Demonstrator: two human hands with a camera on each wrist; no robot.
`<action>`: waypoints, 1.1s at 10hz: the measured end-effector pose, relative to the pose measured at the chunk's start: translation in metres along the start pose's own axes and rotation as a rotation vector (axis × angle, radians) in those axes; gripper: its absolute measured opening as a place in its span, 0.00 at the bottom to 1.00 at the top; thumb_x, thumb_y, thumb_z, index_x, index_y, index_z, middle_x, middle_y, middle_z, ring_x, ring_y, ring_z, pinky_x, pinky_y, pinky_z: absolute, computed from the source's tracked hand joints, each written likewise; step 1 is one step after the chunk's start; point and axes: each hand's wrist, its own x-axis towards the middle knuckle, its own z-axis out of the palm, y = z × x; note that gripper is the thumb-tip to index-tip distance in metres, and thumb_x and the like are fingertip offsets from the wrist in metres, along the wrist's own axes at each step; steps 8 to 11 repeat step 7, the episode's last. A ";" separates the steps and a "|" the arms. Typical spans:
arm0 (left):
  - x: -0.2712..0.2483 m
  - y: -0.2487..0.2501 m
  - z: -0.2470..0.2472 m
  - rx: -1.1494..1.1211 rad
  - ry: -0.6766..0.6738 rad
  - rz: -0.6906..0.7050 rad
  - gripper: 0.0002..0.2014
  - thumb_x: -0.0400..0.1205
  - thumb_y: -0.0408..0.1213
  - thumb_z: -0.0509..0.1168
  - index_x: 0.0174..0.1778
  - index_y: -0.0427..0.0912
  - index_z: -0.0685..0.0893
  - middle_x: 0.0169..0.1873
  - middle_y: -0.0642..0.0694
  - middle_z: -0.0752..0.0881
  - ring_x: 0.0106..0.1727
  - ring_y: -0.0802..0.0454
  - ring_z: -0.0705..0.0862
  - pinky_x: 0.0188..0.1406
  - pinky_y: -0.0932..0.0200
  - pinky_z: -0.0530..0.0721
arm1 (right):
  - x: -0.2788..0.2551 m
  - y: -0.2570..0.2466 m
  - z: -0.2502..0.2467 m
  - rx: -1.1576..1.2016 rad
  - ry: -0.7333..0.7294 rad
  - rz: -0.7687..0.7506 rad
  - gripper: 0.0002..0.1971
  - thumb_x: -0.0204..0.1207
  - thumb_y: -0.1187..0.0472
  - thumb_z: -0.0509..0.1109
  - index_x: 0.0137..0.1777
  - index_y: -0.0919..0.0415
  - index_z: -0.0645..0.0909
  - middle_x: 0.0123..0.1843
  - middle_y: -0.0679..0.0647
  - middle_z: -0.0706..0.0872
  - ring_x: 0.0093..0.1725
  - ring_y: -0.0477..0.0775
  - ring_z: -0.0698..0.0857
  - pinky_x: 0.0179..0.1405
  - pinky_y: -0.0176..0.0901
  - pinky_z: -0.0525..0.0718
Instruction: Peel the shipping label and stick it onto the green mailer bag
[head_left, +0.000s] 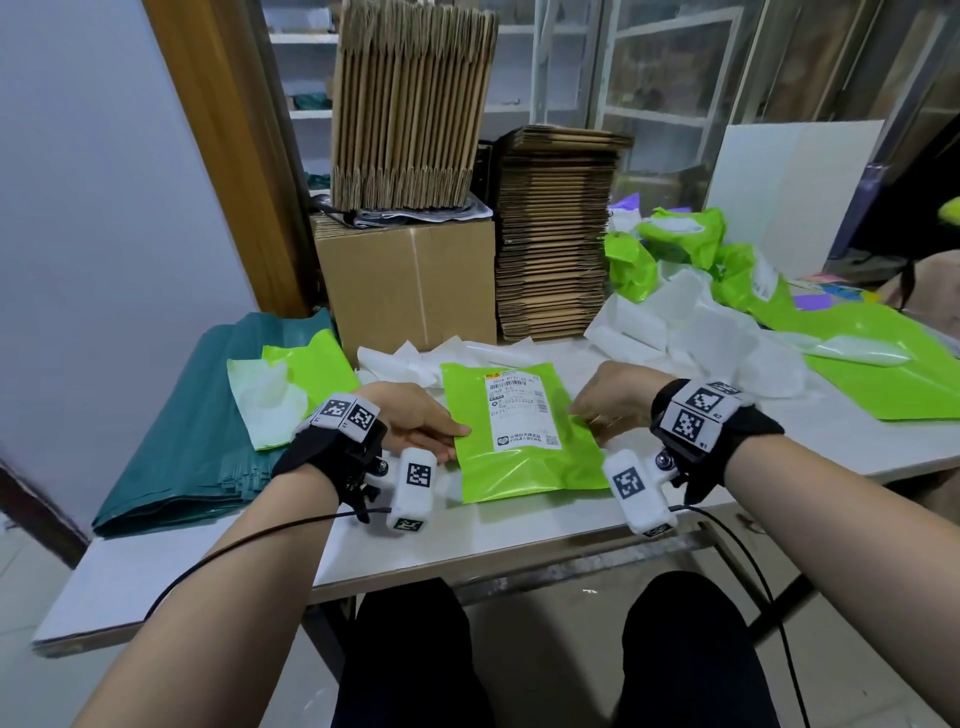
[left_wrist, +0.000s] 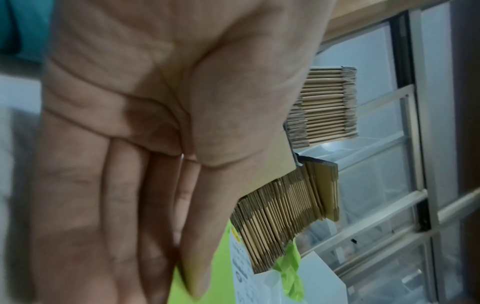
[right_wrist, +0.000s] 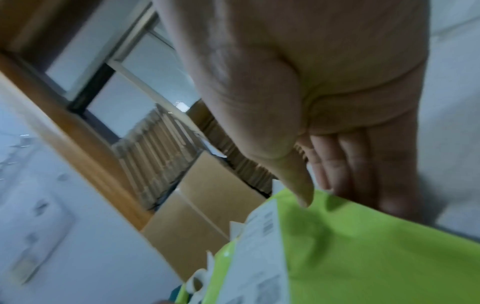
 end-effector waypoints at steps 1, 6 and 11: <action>-0.001 0.001 0.000 0.018 -0.001 -0.015 0.12 0.75 0.30 0.74 0.25 0.36 0.90 0.33 0.39 0.92 0.34 0.52 0.91 0.41 0.62 0.91 | -0.009 -0.008 0.005 -0.361 0.041 -0.100 0.47 0.72 0.37 0.70 0.83 0.62 0.56 0.76 0.62 0.74 0.70 0.63 0.79 0.72 0.55 0.76; -0.017 0.002 -0.007 0.090 0.211 -0.005 0.17 0.79 0.48 0.70 0.42 0.34 0.85 0.30 0.41 0.91 0.30 0.49 0.89 0.32 0.57 0.90 | 0.005 0.009 0.009 -0.136 0.005 -0.052 0.57 0.66 0.23 0.60 0.85 0.50 0.33 0.87 0.57 0.54 0.80 0.66 0.67 0.74 0.60 0.72; -0.027 0.013 -0.008 -0.008 0.425 0.204 0.15 0.84 0.43 0.63 0.37 0.36 0.81 0.29 0.43 0.83 0.29 0.51 0.84 0.32 0.60 0.85 | 0.004 0.008 0.003 -0.060 0.126 -0.039 0.54 0.70 0.25 0.57 0.86 0.56 0.39 0.86 0.58 0.56 0.80 0.67 0.67 0.73 0.60 0.73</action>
